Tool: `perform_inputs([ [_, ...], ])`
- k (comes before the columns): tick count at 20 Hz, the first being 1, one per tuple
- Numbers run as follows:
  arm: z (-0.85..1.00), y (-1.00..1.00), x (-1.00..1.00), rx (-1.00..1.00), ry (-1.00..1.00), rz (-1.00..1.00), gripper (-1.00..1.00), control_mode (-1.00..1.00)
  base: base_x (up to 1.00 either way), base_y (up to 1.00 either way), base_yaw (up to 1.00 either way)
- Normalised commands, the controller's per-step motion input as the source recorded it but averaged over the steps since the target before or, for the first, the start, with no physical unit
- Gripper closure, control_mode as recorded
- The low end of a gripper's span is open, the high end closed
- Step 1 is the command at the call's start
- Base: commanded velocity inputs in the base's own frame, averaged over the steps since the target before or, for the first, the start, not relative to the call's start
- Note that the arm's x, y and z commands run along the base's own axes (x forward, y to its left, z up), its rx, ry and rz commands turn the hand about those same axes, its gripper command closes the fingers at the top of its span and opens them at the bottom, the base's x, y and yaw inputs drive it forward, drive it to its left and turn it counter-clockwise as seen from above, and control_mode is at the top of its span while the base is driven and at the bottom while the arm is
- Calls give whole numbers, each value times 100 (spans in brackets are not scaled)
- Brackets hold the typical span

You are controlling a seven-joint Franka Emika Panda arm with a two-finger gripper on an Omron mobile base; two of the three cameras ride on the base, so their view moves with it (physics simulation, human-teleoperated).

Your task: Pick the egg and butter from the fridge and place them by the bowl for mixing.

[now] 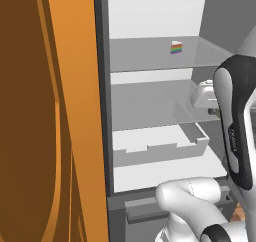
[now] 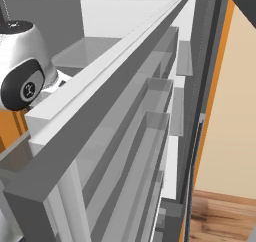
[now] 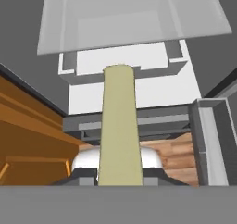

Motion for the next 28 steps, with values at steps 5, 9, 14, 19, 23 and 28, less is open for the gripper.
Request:
perform_inputs([
  [5, -11, 8, -4, -2, 6, 0, 100, -100, 0, 0, 0],
  [9, -6, 2, -16, -3, 0, 0, 100, -100, 0, 0, 0],
  [14, -2, 0, -42, -1, 0, 0, 100, -100, 0, 0, 0],
  [19, 0, 0, -41, -1, 6, 0, 100, -100, 0, 0, 0],
  [23, 0, 1, -16, -3, 15, 0, 100, -100, 0, 0, 0],
  [28, 0, 0, -6, -1, 14, 0, 100, -100, 0, 0, 0],
])
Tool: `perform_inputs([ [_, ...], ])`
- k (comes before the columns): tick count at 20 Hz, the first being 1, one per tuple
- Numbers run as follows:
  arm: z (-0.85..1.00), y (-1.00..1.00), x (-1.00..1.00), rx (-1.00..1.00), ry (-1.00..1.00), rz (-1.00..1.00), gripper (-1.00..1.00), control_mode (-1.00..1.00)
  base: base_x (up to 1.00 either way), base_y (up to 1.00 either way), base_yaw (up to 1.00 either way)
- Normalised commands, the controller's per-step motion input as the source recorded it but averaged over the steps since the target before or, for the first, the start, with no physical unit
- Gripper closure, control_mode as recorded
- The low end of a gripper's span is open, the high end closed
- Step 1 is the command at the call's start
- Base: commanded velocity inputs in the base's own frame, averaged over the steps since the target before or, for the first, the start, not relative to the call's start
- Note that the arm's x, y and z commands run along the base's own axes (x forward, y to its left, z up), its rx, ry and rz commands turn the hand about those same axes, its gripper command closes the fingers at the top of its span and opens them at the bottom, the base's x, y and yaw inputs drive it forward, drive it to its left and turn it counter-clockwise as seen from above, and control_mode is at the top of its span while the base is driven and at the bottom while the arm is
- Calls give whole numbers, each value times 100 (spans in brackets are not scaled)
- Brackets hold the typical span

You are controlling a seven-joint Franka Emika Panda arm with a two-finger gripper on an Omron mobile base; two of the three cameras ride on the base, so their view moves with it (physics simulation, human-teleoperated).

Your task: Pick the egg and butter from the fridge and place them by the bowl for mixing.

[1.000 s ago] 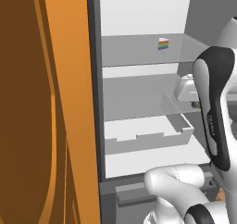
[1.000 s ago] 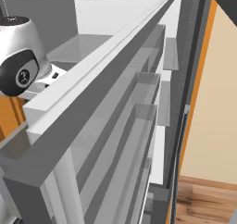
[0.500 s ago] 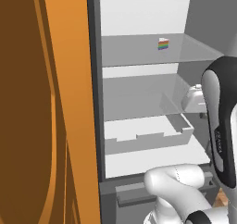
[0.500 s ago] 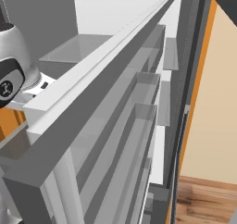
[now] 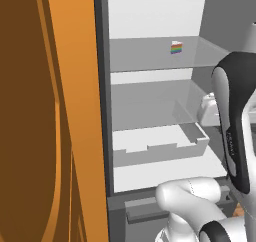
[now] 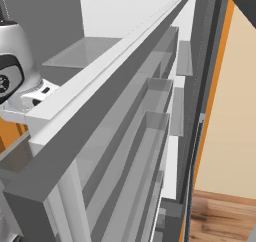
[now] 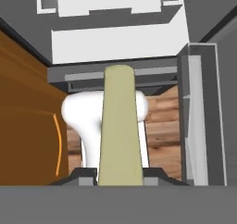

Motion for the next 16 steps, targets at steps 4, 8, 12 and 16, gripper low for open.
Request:
perform_inputs([
  [4, 0, 6, 0, -3, 11, 0, 100, -100, 0, 0, 0],
  [8, -2, 4, 0, -3, 8, 0, 100, -100, 0, 0, 0],
  [12, -3, 1, 0, -1, 5, 0, 100, -100, 0, 0, 0],
  [16, 0, 0, -1, 0, 1, 0, 100, 100, -6, 0, 0],
])
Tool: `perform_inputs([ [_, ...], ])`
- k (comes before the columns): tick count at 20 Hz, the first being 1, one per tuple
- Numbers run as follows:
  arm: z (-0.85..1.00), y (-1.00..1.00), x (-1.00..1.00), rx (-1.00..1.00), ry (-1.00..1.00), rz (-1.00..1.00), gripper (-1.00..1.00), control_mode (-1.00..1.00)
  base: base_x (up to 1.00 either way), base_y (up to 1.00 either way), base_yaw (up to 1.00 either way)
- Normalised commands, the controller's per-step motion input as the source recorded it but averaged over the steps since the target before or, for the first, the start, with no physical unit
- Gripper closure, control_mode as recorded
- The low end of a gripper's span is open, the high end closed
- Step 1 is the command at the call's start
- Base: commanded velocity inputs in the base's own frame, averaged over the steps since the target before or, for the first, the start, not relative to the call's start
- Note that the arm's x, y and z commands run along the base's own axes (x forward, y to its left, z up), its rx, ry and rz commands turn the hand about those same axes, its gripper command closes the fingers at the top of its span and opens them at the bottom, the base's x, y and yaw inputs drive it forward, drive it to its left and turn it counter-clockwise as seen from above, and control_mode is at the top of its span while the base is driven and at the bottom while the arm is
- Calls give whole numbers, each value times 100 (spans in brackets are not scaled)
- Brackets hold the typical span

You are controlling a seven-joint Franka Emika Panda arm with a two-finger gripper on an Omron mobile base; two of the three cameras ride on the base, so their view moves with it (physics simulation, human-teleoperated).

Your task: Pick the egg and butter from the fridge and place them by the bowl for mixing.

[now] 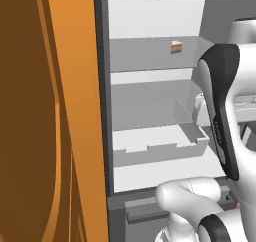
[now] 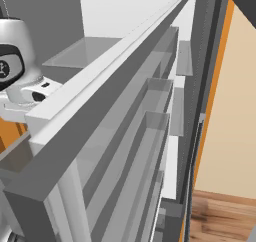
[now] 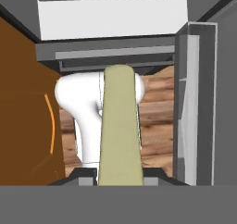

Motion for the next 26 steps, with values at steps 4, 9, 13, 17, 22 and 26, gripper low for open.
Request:
perform_inputs([
  [4, 0, 0, 0, 0, 0, 0, 100, 100, -39, 0, 0],
  [9, 0, 0, 0, 0, 0, 0, 100, 100, -82, 0, 0],
  [13, 0, 0, 0, 0, 0, 0, 100, 100, -87, 0, 0],
  [17, 0, 0, 0, 0, 0, 0, 100, 100, -97, 0, 0],
  [22, 0, 0, 0, 0, 0, 0, 100, 100, -100, -1, 0],
  [26, 0, 0, 0, 0, 0, 0, 100, 100, -91, 0, 0],
])
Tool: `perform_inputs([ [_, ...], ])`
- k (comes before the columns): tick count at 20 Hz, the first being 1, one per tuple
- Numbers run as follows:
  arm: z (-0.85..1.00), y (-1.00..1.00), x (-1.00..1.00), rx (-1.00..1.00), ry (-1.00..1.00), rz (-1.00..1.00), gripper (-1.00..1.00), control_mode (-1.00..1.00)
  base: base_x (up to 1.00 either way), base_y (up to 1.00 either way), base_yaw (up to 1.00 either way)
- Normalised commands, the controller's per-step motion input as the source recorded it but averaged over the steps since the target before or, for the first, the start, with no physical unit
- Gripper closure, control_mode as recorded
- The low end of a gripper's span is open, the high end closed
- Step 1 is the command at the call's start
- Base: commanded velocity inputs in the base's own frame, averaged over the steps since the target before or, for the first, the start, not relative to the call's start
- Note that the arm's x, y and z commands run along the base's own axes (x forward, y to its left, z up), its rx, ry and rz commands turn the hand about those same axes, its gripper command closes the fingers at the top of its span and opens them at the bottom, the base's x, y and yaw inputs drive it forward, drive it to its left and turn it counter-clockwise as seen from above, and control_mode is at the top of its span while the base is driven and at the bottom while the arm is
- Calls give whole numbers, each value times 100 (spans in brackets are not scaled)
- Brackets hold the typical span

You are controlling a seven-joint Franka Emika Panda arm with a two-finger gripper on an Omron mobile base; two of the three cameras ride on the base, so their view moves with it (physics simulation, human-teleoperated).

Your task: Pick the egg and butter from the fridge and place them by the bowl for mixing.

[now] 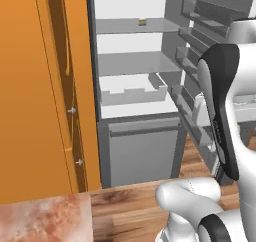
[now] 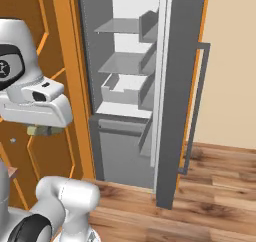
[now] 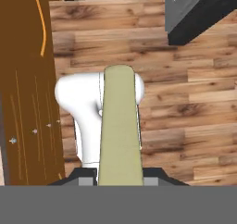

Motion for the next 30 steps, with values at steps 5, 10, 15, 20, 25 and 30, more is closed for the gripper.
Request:
perform_inputs([
  [5, 0, 0, 0, 0, 0, 0, 100, 100, -80, 0, 0],
  [10, 0, 0, 0, 0, 0, 0, 100, 100, -61, 0, -2],
  [15, 0, 0, 0, 0, 0, 0, 100, 100, -45, 0, -25],
  [20, 0, 0, 0, 0, 0, 0, 100, 100, -33, 0, -65],
  [25, 0, 0, 0, 0, 0, 0, 100, 100, -22, 1, -97],
  [30, 0, 0, 0, 0, 0, 0, 100, 100, -2, 0, -100],
])
